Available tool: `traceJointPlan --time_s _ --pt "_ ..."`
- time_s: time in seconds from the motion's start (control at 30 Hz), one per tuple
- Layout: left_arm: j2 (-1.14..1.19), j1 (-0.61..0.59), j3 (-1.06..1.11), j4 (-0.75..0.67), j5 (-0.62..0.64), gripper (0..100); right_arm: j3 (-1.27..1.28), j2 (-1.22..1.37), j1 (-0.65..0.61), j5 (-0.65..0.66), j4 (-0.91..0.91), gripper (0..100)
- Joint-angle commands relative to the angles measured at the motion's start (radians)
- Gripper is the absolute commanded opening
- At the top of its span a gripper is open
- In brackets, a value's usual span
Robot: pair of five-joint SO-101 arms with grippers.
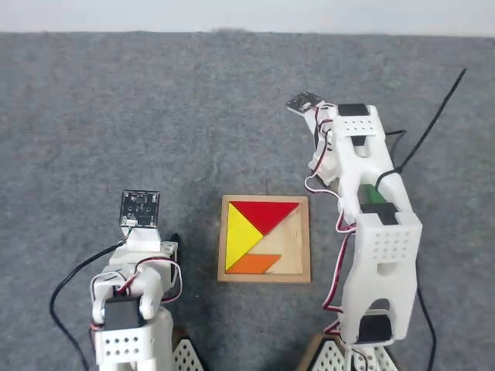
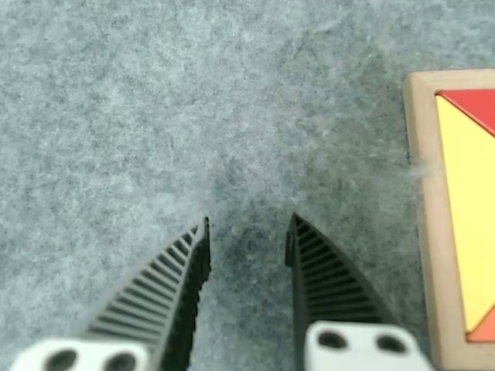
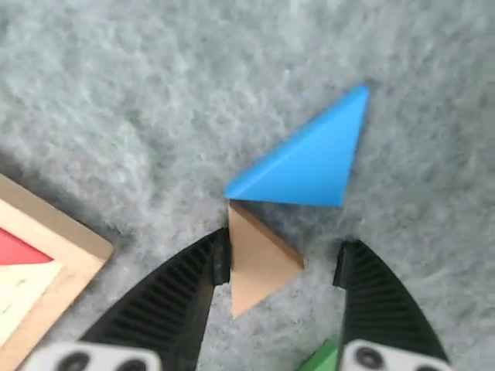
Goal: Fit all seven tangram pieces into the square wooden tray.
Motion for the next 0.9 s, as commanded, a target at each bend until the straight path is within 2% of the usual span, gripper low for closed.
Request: traceJointPlan --time_s 0.0,0.2,0.37,0.6,0.77,0.87 --pt "-0.011 0.006 -0.012 0.006 -0.009 15 0.015 -0.022 -0.007 0.023 -0.039 21.4" --pt "-0.011 0.006 -0.012 0.006 -0.009 15 0.020 -0.024 -0.004 0.011 -0.028 9.5" --pt "-0.011 0.006 -0.012 0.006 -0.009 15 0.015 -0.033 0.016 -0.058 -0.007 7.6" --pt "-0.011 0.006 -0.012 0.006 -0.009 15 0.015 -0.171 0.048 -0.138 0.018 8.4" --pt "-0.011 0.006 -0.012 0.006 -0.009 15 0.017 -0.275 0.051 -0.209 0.082 20.5" --pt "-0.011 0.006 -0.012 0.006 -0.009 15 0.026 -0.285 0.050 -0.256 0.140 20.9"
